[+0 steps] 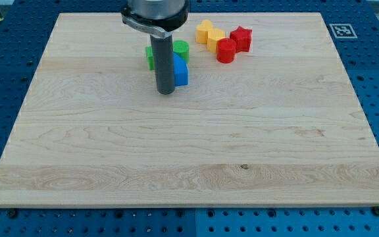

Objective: Move the green star top left corner on the board

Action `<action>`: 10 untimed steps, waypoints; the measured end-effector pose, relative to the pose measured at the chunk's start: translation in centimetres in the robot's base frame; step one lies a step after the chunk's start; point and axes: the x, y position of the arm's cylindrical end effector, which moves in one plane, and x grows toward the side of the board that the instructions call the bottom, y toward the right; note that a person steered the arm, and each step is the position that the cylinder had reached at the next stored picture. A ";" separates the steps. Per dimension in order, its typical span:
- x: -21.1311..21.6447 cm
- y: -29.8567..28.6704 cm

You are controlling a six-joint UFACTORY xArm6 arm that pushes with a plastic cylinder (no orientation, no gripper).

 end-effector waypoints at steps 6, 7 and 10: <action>-7.8 2.1; -7.9 0.0; -13.3 -8.3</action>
